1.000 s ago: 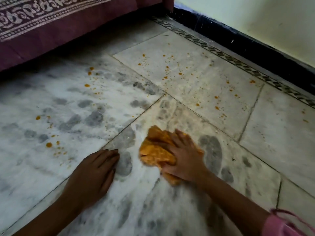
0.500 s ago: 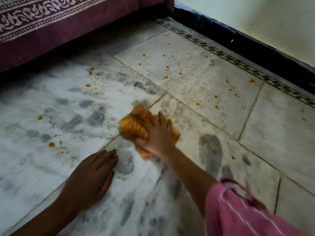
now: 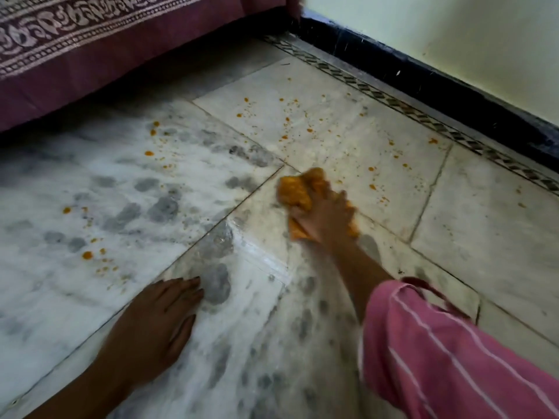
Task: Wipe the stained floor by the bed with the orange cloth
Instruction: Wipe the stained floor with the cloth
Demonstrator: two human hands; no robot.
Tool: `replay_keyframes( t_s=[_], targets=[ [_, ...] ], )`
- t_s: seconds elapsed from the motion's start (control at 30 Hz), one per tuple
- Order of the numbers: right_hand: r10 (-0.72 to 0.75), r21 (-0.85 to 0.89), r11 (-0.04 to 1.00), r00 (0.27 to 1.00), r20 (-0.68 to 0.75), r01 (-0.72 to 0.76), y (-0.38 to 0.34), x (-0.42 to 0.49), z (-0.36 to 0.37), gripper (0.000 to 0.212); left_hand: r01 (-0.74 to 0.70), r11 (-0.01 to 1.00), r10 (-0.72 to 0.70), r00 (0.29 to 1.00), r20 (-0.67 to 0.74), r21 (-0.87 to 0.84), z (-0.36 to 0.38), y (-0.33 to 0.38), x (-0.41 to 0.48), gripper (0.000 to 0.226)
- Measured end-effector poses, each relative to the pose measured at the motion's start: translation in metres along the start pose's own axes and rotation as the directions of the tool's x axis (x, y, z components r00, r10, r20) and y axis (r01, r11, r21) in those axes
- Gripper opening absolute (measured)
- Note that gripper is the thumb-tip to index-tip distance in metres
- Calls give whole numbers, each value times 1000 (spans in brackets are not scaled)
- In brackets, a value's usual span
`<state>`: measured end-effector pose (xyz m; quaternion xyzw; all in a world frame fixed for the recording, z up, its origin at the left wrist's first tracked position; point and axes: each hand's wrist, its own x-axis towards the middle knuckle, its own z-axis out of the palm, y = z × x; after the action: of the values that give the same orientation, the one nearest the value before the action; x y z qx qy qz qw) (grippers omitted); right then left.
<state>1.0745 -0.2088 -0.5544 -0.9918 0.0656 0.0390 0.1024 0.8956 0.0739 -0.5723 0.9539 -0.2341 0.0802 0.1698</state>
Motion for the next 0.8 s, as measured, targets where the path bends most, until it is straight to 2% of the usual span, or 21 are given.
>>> replay_keyframes(
  t_s=[0.1, 0.17, 0.23, 0.33, 0.37, 0.4, 0.47, 0.5, 0.53, 0.57, 0.63, 0.7, 0.8],
  targets=[
    [-264, 16, 965, 963, 57, 263, -60, -45, 22, 70, 13, 1000, -13, 1000, -5, 12, -2, 1, -11, 42],
    [-416, 40, 909, 908, 48, 414, -66, -90, 28, 76, 29, 1000, -29, 999, -21, 9, -3, 3, -18, 45],
    [-562, 46, 827, 827, 13, 561, -39, -133, 28, 76, 45, 999, -45, 999, -27, 7, -5, 4, -26, 50],
    [-683, 6, 730, 730, 30, 683, 43, -165, 18, 70, 104, 994, -104, 995, -1, 28, -14, 5, -46, 53],
    [-684, -20, 728, 728, 47, 685, 69, -162, 12, 72, 118, 992, -118, 993, 7, 38, -18, 4, -53, 54],
    [-631, -39, 773, 773, 64, 633, 86, -153, 6, 75, 129, 990, -129, 992, 8, 51, -23, 4, -61, 54],
    [-372, -59, 926, 927, 37, 374, 89, -121, -1, 86, 160, 985, -161, 987, 1, 65, -31, 2, -77, 54],
    [-213, -53, 975, 977, 34, 214, 75, -103, -3, 91, 175, 982, -176, 984, 3, 73, -34, 1, -84, 54],
    [-68, -40, 997, 996, 52, 70, 54, -88, -3, 90, 188, 979, -189, 982, 12, 83, -35, -1, -90, 54],
    [18, -27, 1000, 998, 66, -16, 25, -78, -4, 83, 202, 974, -205, 979, 22, 100, -37, -4, -99, 55],
    [0, 0, 1000, 996, 87, 0, -38, -69, 8, 74, 225, 968, -229, 973, 23, 110, -39, -12, -113, 56],
    [-151, -27, 988, 981, 118, 155, -103, -83, 24, 76, 253, 962, -252, 967, -20, 99, -41, -18, -121, 56],
    [-418, 17, 906, 885, 206, 424, -175, -150, 50, 86, 307, 946, -295, 948, -119, 102, -42, -27, -136, 49]
  ],
)
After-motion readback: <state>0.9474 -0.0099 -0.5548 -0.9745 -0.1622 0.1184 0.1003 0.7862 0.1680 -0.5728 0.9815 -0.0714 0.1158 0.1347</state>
